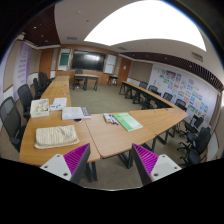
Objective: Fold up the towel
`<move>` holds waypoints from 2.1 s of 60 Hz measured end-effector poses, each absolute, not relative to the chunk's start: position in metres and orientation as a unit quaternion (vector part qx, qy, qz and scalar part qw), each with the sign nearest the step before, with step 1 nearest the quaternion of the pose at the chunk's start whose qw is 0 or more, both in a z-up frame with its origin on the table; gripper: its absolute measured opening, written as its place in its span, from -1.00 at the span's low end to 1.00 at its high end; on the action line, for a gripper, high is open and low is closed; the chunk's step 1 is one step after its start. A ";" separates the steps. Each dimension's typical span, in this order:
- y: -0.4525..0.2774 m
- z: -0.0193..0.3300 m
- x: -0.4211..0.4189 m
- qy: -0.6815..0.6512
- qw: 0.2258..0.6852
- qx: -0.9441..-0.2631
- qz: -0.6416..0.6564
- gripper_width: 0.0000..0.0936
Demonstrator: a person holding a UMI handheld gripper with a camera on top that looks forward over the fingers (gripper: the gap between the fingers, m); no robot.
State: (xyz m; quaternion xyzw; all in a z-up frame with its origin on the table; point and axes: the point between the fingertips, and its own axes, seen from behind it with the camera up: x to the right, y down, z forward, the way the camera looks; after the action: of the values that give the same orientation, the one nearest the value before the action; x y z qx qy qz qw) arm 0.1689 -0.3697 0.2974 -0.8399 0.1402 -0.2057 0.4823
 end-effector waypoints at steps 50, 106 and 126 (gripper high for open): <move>-0.207 0.106 -0.163 -0.030 0.454 -0.891 -0.002 0.84; -0.025 0.004 -0.197 -0.092 0.383 -0.919 0.011 -0.92; -0.015 0.130 -0.198 -0.026 0.435 -0.885 0.165 -0.91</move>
State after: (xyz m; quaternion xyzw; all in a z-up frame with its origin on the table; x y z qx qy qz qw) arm -0.1977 -0.0146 0.1297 -0.8847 -0.0260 0.1646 0.4353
